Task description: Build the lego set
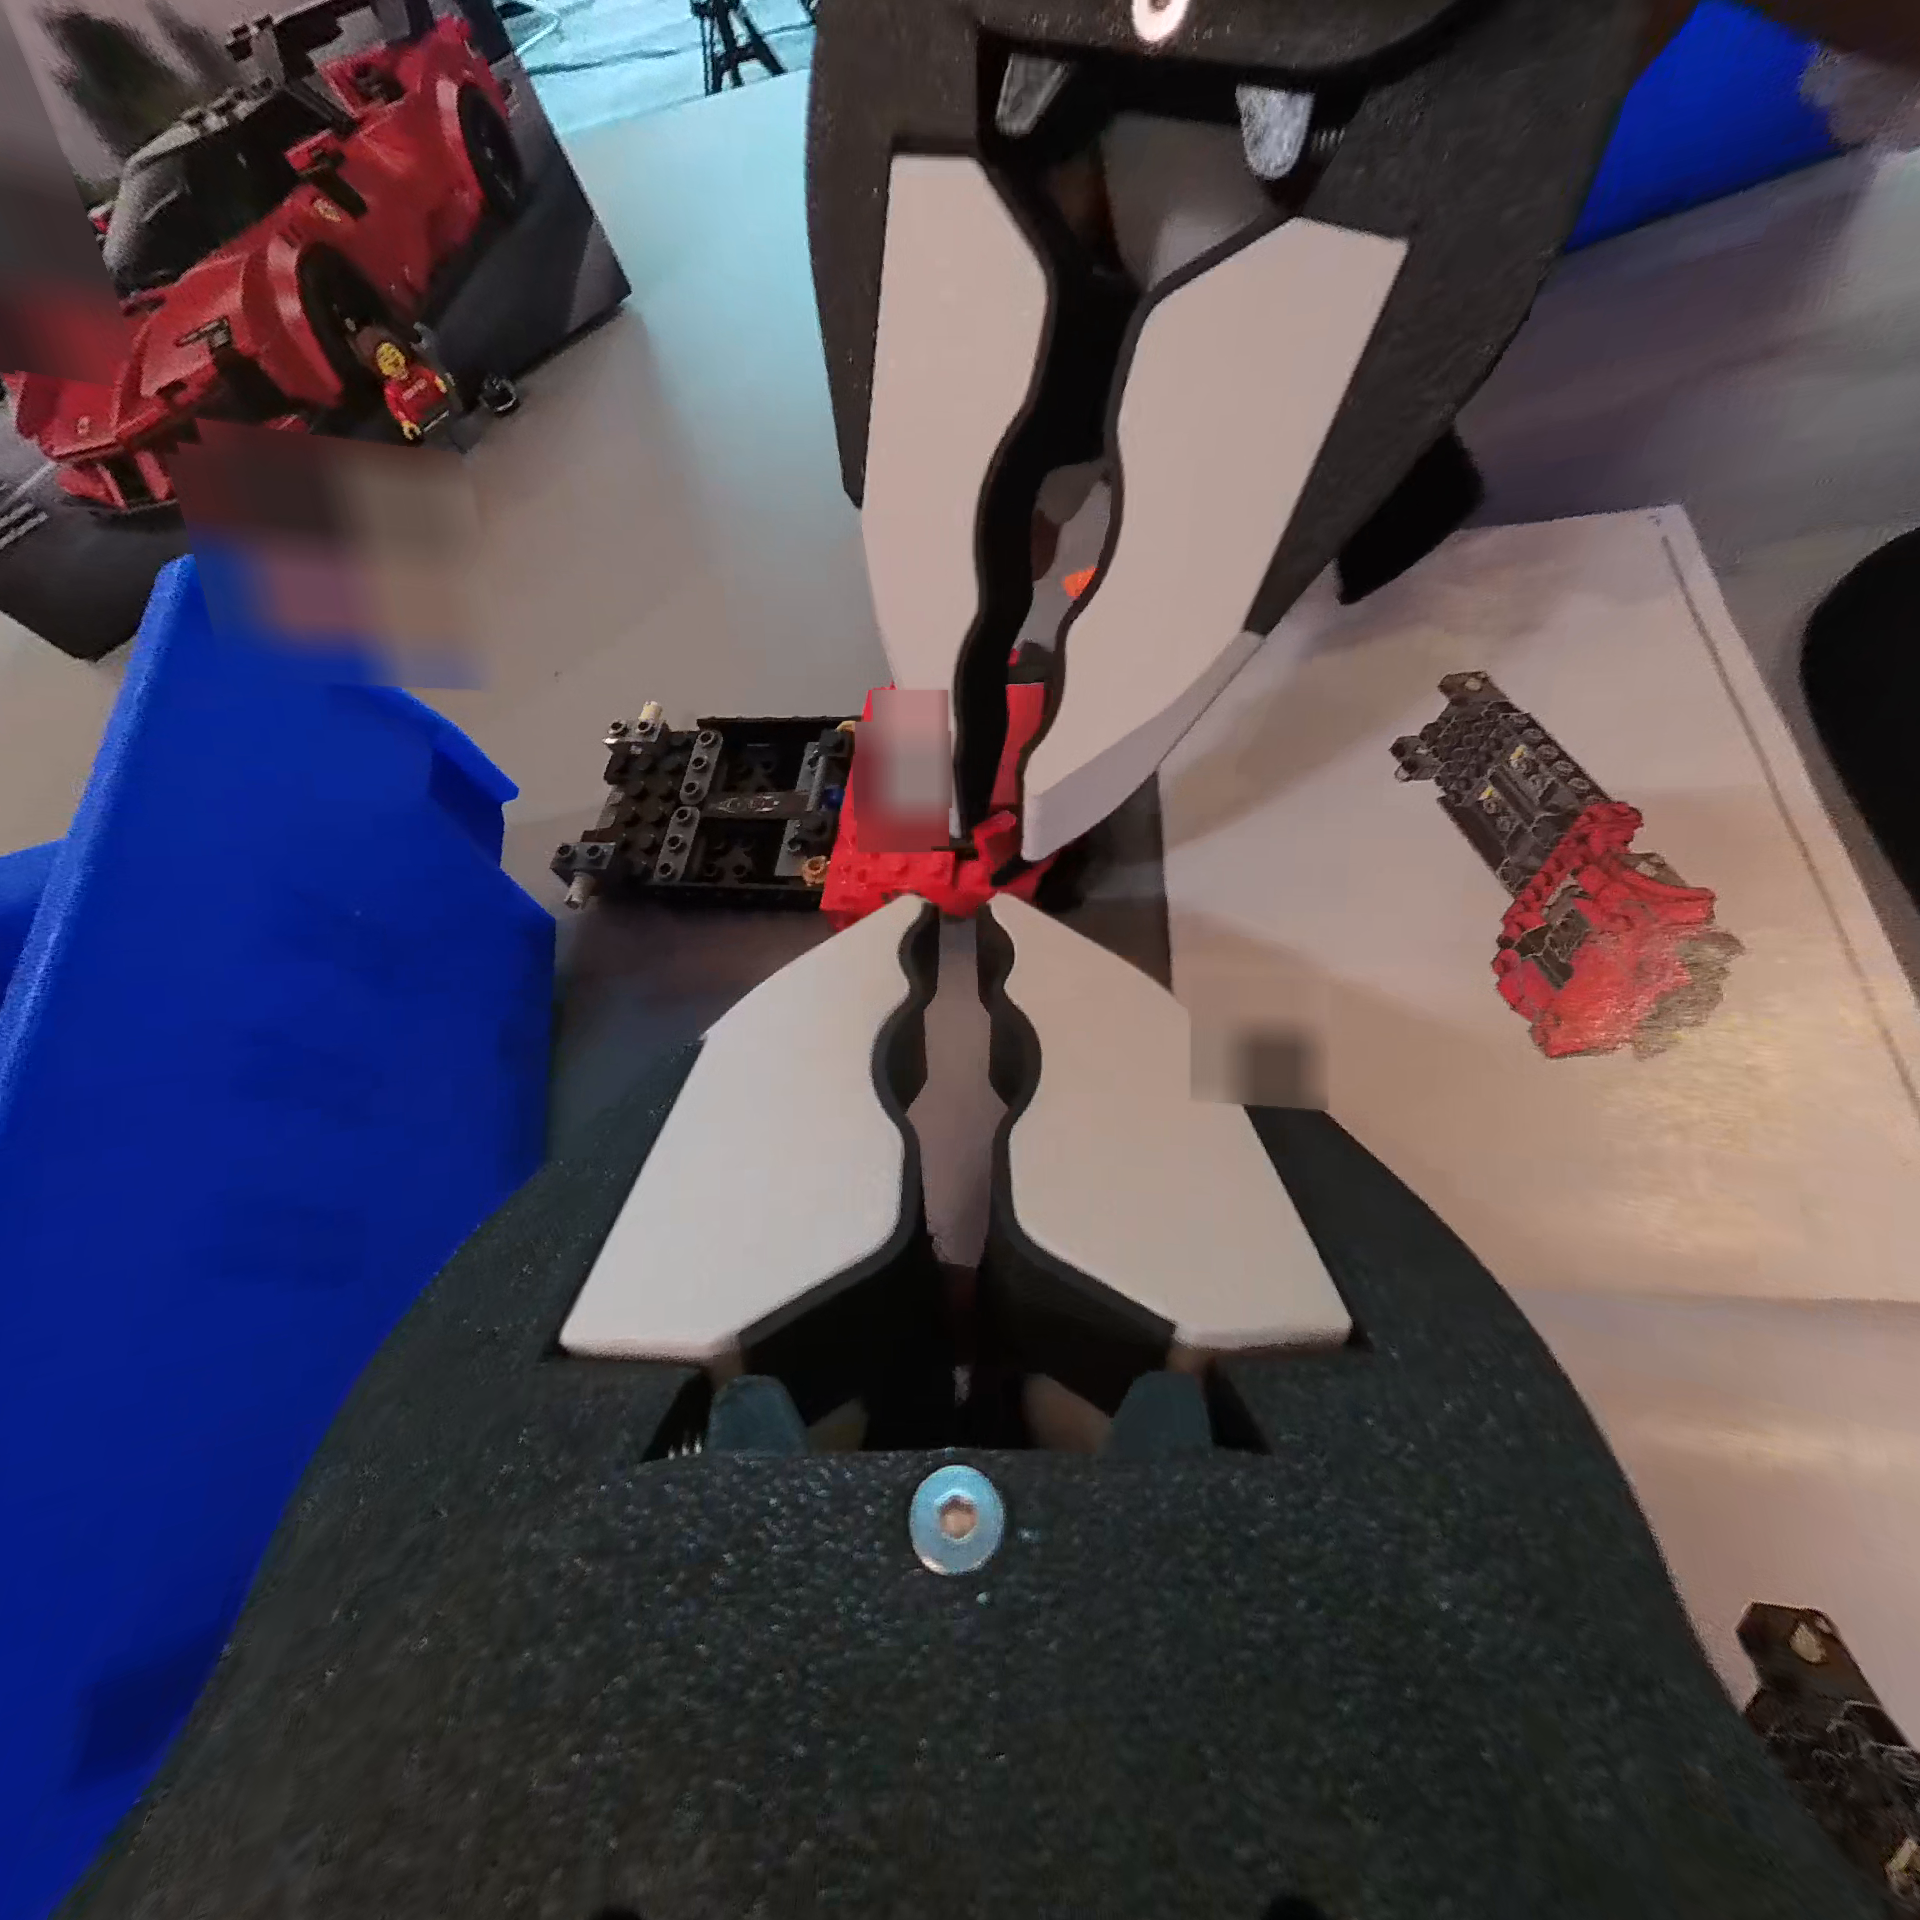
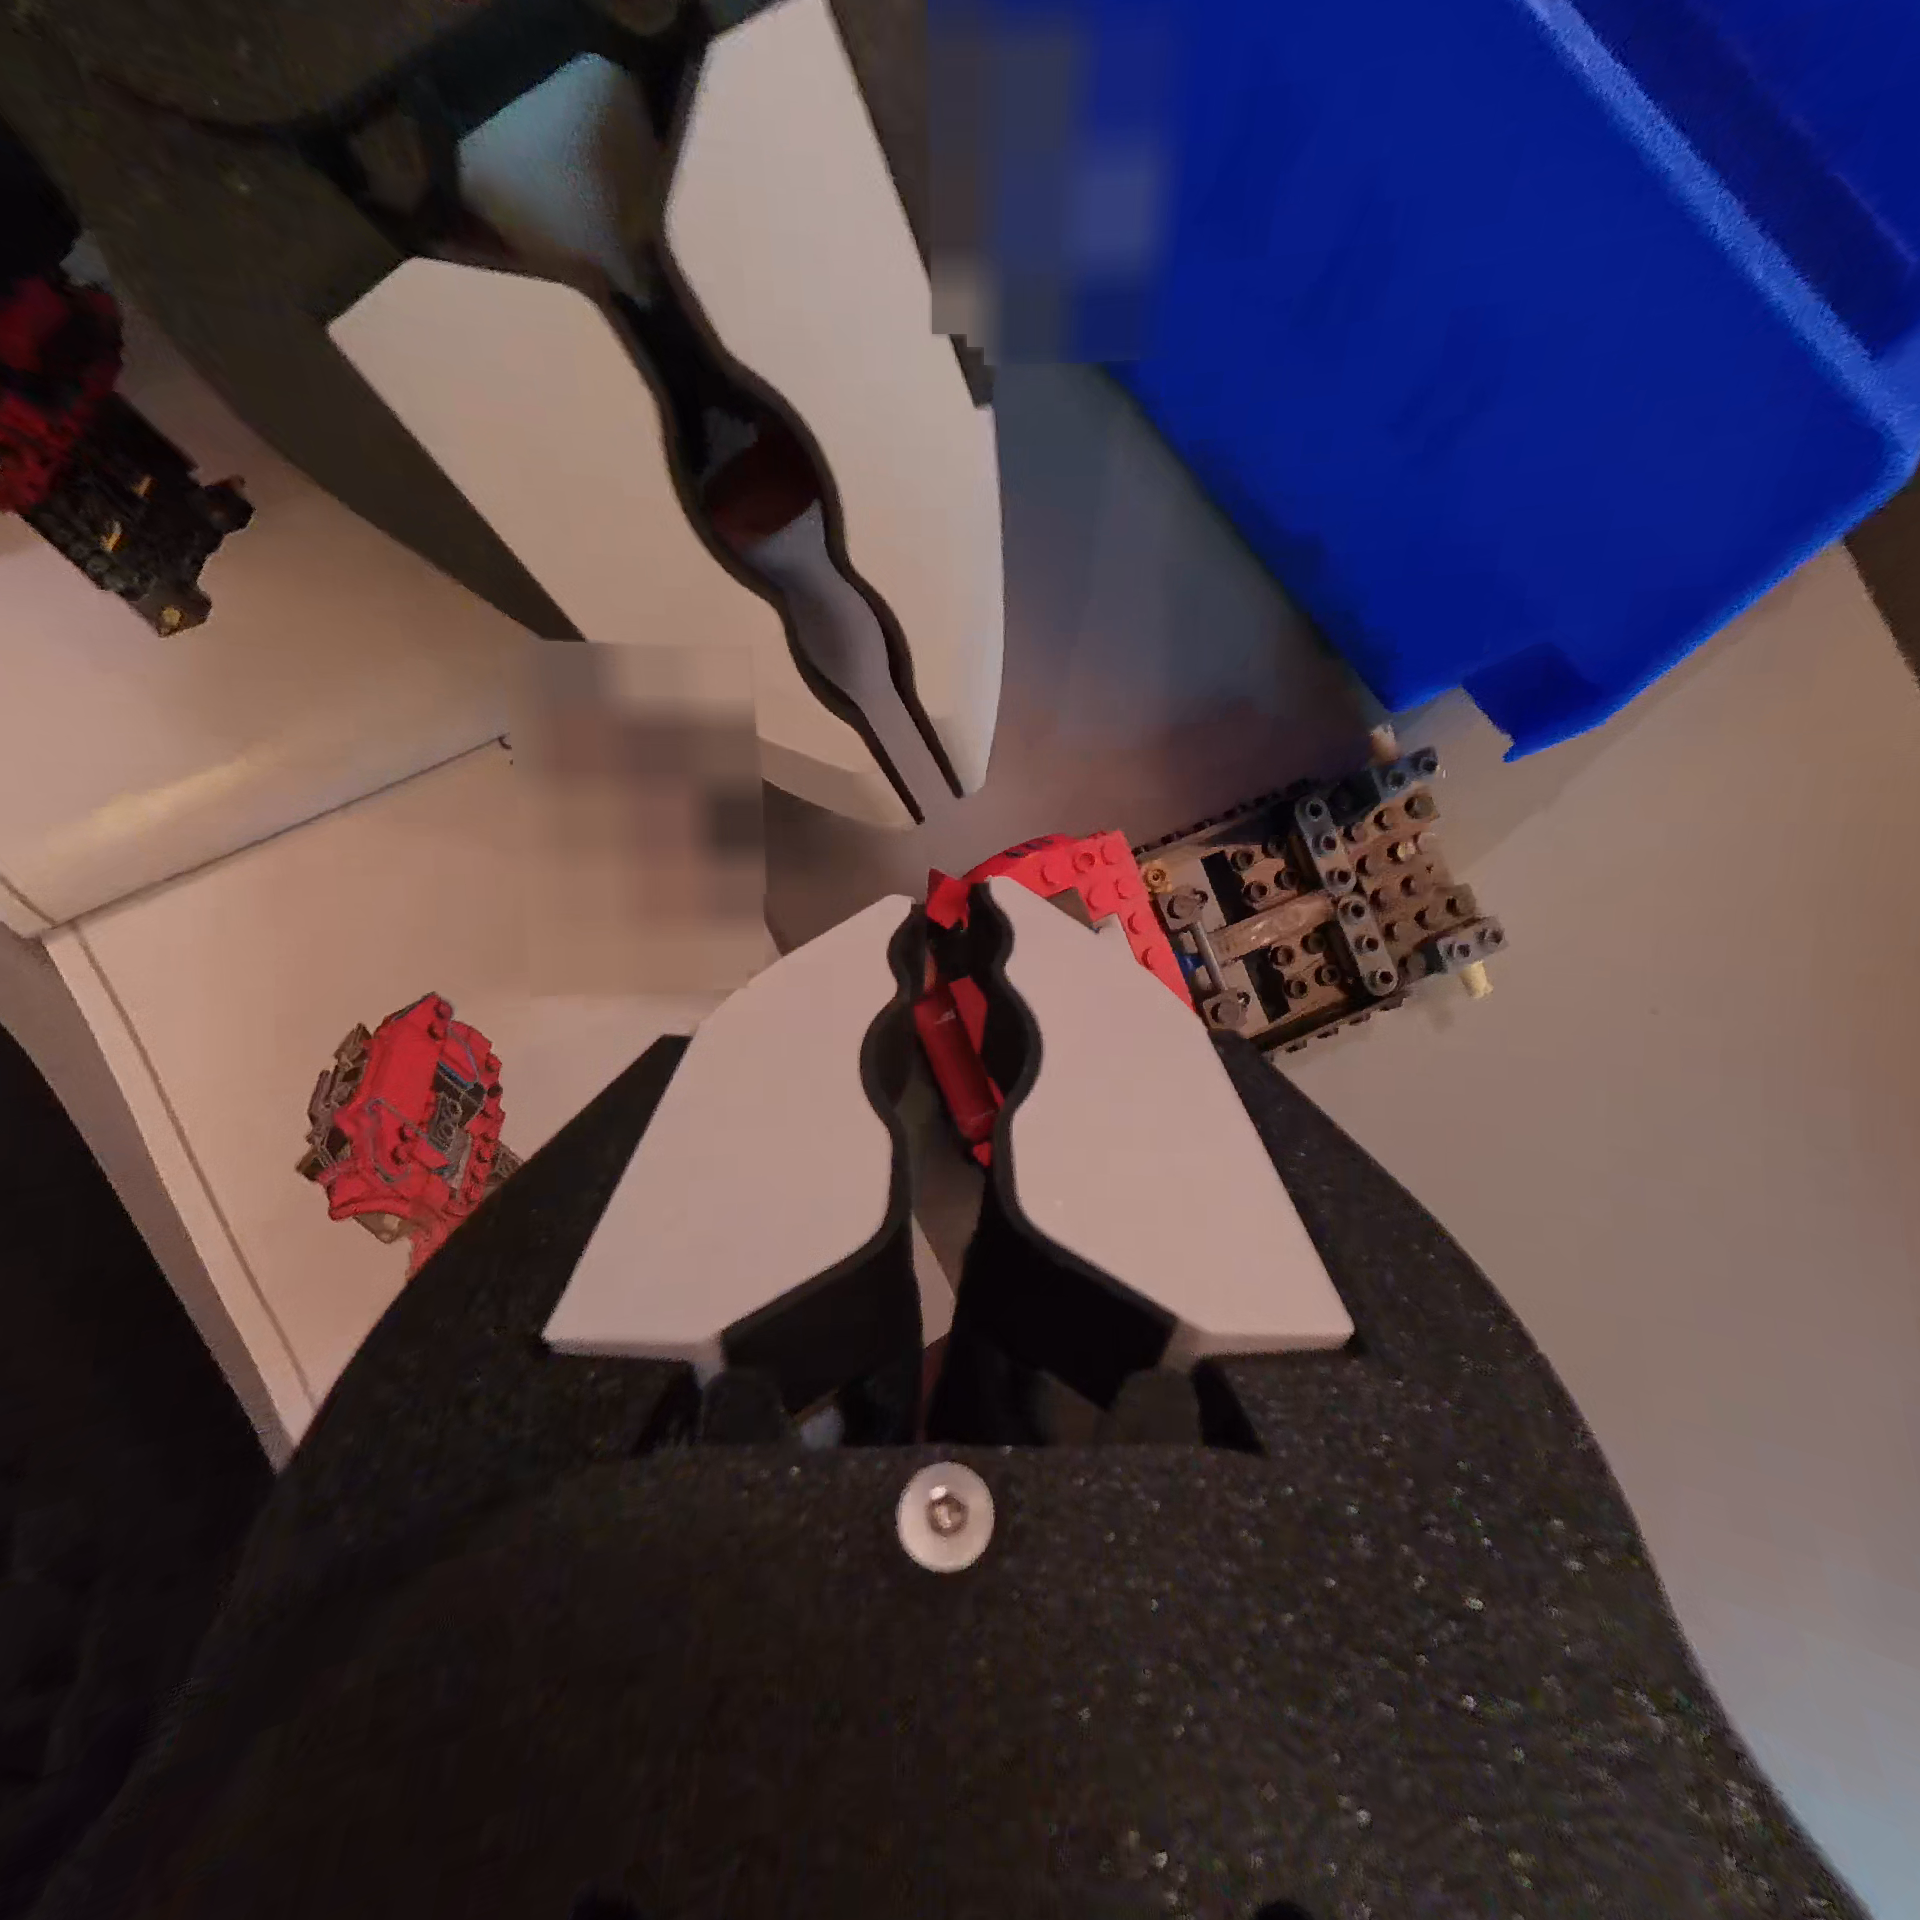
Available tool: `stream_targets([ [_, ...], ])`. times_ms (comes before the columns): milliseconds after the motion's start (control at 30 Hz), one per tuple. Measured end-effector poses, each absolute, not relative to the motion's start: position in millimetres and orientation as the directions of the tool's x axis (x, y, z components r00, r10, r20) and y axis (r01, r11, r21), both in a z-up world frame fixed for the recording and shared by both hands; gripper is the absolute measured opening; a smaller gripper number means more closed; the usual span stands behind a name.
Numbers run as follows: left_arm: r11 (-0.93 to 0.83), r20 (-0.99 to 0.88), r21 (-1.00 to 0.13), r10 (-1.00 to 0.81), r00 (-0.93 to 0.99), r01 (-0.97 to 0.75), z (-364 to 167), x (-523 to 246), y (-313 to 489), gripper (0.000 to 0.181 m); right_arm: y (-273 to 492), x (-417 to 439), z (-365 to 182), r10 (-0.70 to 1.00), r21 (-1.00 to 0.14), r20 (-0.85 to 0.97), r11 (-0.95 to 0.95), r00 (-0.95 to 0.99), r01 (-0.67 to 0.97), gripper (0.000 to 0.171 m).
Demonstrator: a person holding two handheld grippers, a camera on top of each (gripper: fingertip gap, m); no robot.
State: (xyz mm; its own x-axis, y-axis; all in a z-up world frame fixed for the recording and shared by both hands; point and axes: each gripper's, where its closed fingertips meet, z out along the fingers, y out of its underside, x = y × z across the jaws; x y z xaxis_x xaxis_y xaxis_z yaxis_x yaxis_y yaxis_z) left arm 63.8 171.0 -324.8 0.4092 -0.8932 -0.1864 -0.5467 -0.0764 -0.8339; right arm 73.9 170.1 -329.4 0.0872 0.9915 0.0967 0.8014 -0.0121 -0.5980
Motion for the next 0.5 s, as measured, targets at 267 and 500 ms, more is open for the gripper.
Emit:
stream_targets([
  [267, 0.061, -0.215, -0.894, -0.927, 0.307, -0.444, -302.2, 71.6, 152.0, 0.009, 160.6, 77.7, -311.3, 0.892, -0.529, 0.431, 0.374, -0.138, 0.762, 0.008],
  [500, 0.122, -0.25, -0.91, -0.924, 0.289, -0.397, -287.4, 74.8, 144.1, 0.014, 144.5, 74.1, -287.2, 0.746, -0.484, 0.633, 0.59, -0.207, 0.647, 0.008],
])
